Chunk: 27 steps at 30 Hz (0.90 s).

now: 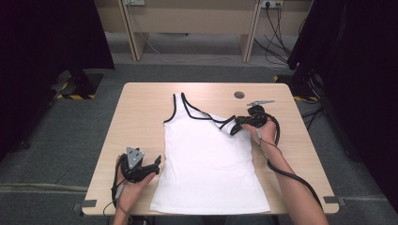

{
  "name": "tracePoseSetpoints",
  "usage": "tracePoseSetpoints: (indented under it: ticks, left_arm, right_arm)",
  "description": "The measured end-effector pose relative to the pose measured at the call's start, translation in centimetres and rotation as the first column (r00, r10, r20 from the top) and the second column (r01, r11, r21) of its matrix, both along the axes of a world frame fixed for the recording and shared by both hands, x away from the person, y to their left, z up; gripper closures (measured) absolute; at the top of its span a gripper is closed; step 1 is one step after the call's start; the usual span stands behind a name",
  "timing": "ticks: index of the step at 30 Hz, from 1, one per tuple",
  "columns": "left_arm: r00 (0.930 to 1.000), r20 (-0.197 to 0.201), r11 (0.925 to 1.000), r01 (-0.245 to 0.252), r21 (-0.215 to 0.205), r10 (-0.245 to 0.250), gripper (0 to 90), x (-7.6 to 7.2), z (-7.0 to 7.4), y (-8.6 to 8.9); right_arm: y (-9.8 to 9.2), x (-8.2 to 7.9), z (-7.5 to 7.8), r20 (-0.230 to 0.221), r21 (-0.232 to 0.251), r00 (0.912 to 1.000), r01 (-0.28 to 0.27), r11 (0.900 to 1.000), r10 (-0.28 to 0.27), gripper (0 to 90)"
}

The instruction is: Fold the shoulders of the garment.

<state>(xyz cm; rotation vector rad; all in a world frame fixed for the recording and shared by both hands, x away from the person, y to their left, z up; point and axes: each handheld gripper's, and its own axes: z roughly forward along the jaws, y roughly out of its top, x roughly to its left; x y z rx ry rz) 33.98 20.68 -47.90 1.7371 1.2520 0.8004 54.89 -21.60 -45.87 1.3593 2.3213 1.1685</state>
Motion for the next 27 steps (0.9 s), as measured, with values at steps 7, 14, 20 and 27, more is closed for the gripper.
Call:
tracePoseSetpoints:
  ticks: [7, 14, 20, 27]
  left_arm:
    - [1.0, 0.001, 1.0, 0.0, 0.003, 0.0, 13.6, 0.0, 0.0, 0.0]
    - [1.0, 0.0, 1.0, 0.001, 0.005, -0.001, 13.6, 0.0, 0.0, -0.1]
    - [1.0, -0.001, 1.0, 0.001, 0.002, -0.001, 13.5, 0.0, 0.0, 0.0]
    - [1.0, 0.002, 1.0, 0.002, 0.001, -0.002, 13.5, 0.0, 0.0, -0.1]
  right_arm:
    - [0.2, -0.7, 1.3, 0.036, 0.041, 0.9985, -0.041, 0.998, 0.04, 88.9]
    - [1.3, -2.0, 3.0, 0.082, 0.083, 0.9892, -0.128, 0.988, 0.121, 89.3]
    - [2.8, -3.5, 3.5, 0.078, 0.114, 0.97, -0.238, 0.965, 0.23, 89.3]
    - [4.0, -5.5, 2.9, 0.065, 0.114, 0.9489, -0.315, 0.942, 0.309, 90.0]
